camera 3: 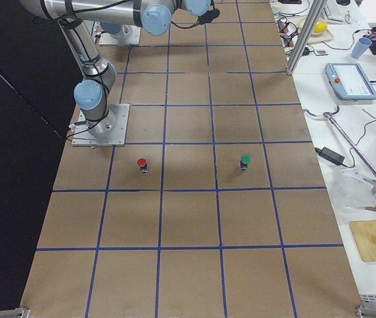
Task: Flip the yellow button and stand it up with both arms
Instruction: 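Close the right gripper on the yellow cap held by the left gripper, then open the left gripper and pull back while the right gripper carries the button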
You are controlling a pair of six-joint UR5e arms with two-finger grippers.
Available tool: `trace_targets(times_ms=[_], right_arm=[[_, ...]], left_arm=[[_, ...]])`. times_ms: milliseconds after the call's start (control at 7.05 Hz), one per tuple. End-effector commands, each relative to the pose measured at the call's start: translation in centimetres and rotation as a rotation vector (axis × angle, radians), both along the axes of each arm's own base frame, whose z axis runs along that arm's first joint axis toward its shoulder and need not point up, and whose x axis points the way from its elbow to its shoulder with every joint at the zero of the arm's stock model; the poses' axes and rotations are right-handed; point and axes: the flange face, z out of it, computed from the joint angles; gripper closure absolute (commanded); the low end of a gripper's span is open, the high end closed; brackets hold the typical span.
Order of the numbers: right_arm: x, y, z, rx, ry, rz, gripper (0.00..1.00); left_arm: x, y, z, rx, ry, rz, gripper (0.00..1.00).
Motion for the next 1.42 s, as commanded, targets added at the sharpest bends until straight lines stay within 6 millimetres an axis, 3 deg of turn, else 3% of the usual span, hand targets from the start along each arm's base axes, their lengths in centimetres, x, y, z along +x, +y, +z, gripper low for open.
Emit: trace_targets(times_ms=[0, 284, 425, 851, 993, 1134, 1276], right_arm=[[-1.5, -0.8, -0.4, -0.016, 0.014, -0.023, 0.78], [-8.0, -2.1, -1.5, -0.056, 0.123, -0.098, 0.78], [-10.0, -2.0, -2.5, -0.118, 0.233, -0.059, 0.78], [-13.5, -1.0, -8.6, -0.357, 0.659, 0.440, 0.80], [-14.8, -1.0, -9.0, -0.411, 0.773, 0.554, 0.82], [-16.5, -1.6, -10.2, -0.434, 0.920, 0.655, 0.84], [-18.0, -2.5, -12.7, -0.493, 1.034, 0.768, 0.84]], left_arm=[[0.4, -0.5, 1.0, 0.021, -0.036, 0.021, 0.00], [1.4, -0.9, -0.5, -0.009, -0.279, 0.037, 0.00], [2.2, -1.6, -0.7, -0.051, -0.440, 0.046, 0.02], [3.6, -3.0, -1.7, -0.073, -0.931, 0.025, 0.03], [5.2, -2.7, -2.0, -0.085, -1.135, -0.033, 0.01], [6.6, -2.7, -1.3, -0.099, -1.256, -0.073, 0.01], [8.1, -2.5, -0.2, -0.125, -1.396, -0.150, 0.01]])
